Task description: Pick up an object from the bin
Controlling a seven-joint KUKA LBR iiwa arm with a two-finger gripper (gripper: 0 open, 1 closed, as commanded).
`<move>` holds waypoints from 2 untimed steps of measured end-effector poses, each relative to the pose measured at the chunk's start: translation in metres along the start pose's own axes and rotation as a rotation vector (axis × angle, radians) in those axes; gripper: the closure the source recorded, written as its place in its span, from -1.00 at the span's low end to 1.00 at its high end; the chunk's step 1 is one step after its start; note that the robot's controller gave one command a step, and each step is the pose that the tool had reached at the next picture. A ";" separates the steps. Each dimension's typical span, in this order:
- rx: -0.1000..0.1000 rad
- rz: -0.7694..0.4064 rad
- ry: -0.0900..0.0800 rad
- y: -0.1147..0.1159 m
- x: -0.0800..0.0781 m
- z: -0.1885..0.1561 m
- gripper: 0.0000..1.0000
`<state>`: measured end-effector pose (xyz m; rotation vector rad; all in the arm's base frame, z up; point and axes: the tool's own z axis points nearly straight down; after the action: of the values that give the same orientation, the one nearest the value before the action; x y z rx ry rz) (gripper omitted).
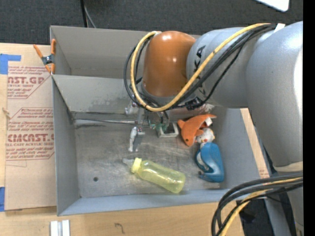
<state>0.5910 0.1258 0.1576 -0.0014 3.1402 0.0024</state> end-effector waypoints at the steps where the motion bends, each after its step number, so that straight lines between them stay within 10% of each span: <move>1: -0.002 -0.184 -0.002 -0.024 0.015 -0.002 -1.00; 2: -0.001 -0.254 -0.003 -0.053 0.006 0.082 1.00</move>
Offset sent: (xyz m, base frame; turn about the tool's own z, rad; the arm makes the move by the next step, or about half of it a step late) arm -0.0087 -0.0543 -0.0876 -0.2541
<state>0.5848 0.0731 0.0751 -0.3994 3.1119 0.0031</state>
